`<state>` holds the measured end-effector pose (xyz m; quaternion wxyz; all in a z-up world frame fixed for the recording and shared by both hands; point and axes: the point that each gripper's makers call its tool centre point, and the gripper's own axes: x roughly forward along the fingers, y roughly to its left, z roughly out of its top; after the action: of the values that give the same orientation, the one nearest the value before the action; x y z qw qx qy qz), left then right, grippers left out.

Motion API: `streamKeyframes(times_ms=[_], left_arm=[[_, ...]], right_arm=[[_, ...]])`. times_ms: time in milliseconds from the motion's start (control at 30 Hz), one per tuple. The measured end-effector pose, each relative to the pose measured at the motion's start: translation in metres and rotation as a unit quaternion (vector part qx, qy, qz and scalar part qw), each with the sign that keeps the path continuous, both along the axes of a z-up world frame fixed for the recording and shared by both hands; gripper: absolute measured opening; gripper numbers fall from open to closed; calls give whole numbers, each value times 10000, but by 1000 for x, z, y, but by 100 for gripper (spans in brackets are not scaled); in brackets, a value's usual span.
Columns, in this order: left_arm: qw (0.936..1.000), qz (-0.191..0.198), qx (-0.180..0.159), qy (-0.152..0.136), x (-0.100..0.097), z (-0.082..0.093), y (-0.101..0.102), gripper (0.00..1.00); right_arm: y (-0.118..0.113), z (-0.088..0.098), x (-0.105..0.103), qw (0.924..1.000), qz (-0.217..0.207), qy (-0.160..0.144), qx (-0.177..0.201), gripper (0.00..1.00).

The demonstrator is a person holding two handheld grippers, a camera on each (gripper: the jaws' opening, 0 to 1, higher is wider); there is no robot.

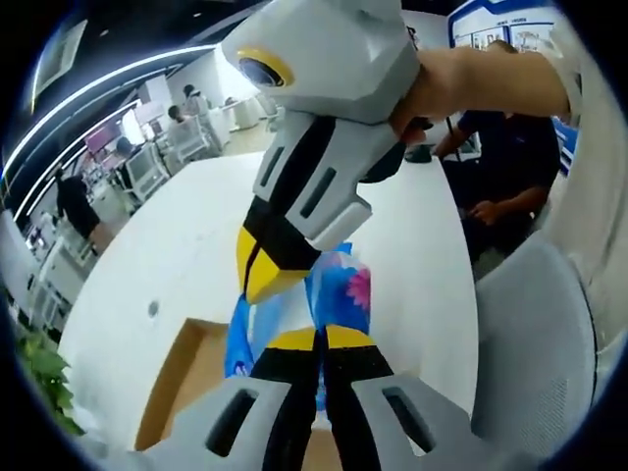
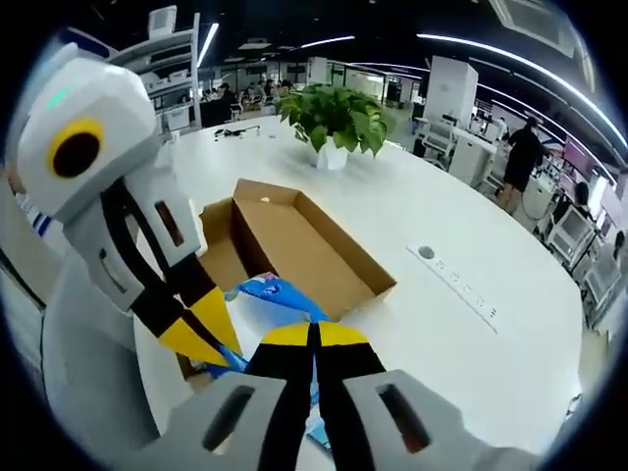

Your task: Operate the shoe box by opening the lid, removing the specified soft item, and placing it in the target area until the item is outside and the box remains undamaged.

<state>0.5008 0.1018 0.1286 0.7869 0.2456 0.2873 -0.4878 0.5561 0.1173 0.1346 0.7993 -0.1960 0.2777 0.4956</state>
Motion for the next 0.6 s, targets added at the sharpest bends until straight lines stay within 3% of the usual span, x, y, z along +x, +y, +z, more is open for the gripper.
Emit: streamKeyframes(times_ms=[600], left_arm=[[9993,-358,-119,2,9,-1,-65,0]], right_arm=[[-65,-1,10,9990,-439,60,41,0]])
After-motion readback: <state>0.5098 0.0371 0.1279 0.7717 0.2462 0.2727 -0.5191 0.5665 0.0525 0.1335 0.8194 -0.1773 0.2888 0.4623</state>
